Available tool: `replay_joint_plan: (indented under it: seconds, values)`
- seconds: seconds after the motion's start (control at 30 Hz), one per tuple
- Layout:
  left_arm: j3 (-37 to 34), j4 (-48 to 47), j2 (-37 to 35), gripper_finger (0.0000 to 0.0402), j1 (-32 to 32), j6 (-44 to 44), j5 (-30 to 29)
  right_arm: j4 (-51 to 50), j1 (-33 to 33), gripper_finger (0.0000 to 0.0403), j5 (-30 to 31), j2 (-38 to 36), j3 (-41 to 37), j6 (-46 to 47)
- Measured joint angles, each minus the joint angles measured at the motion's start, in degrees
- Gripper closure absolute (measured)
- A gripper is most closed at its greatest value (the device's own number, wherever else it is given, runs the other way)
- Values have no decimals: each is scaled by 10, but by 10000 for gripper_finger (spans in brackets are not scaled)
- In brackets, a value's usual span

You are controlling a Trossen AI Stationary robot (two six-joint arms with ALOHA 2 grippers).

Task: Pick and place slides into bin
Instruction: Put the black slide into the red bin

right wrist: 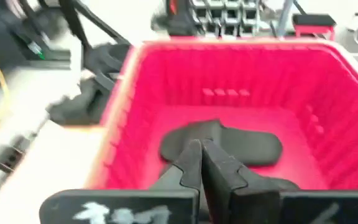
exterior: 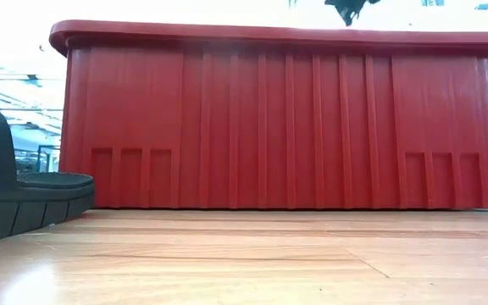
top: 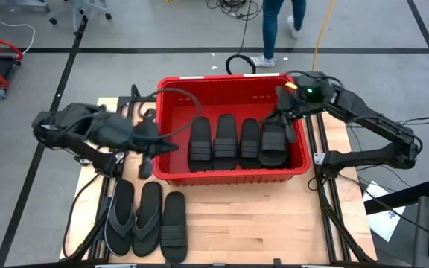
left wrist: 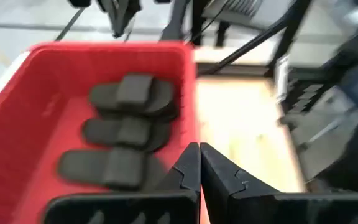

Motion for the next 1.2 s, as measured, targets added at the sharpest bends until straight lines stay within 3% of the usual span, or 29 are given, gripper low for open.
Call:
replay_joint_plan:
  seconds: [0.2,0.33,0.47,0.6,0.83,1.03,1.2]
  values:
    - [-231,208,-110,400,-114,-76,-15,45,90,402,-14,-49,0,121]
    - [-403,347,-153,400,-184,-144,-28,94,177,402,12,-54,0,181]
    - [-558,570,-157,399,-243,-203,-40,134,260,403,78,-47,0,226]
    - [-651,744,-135,399,-268,-309,-41,143,301,403,96,-39,0,225]
    - [-685,755,-79,367,-291,-492,-34,118,307,403,93,-41,0,203]
    - [-685,712,-45,286,-295,-582,24,85,307,403,92,-47,0,204]
    - [-685,605,-42,208,-291,-630,94,48,307,401,76,-47,0,224]
